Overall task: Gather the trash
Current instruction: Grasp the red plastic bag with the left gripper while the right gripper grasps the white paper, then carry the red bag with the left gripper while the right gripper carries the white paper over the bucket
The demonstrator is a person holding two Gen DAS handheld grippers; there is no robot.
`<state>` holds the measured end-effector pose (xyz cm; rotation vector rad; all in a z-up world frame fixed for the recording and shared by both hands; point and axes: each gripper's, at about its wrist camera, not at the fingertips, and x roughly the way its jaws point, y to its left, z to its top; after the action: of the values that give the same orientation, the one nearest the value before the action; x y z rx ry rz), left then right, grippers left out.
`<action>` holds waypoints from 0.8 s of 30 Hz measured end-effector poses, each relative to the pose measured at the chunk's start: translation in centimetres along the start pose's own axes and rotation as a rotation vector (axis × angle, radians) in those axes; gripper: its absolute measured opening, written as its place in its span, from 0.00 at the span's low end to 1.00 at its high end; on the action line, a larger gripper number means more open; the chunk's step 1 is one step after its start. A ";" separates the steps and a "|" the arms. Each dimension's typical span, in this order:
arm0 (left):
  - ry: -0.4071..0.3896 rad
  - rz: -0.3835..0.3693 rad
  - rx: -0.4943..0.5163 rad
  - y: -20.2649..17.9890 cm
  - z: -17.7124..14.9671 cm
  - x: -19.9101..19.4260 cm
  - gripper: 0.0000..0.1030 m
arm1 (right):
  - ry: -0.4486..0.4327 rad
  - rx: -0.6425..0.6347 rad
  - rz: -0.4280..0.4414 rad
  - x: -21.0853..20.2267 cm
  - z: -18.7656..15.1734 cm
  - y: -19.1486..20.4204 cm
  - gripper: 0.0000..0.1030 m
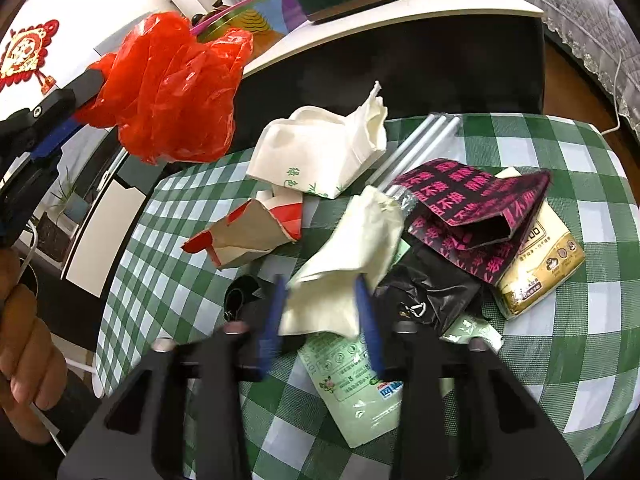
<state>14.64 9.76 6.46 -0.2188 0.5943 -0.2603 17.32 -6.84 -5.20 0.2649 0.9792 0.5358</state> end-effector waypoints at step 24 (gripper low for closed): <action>-0.021 -0.013 0.043 -1.9 -2.5 -3.7 0.14 | -0.141 -0.228 -0.086 -11.7 -1.7 3.2 0.00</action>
<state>9.87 8.77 6.90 -0.1835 0.5660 -0.2832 9.71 -10.55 3.67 0.0546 0.7817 0.5377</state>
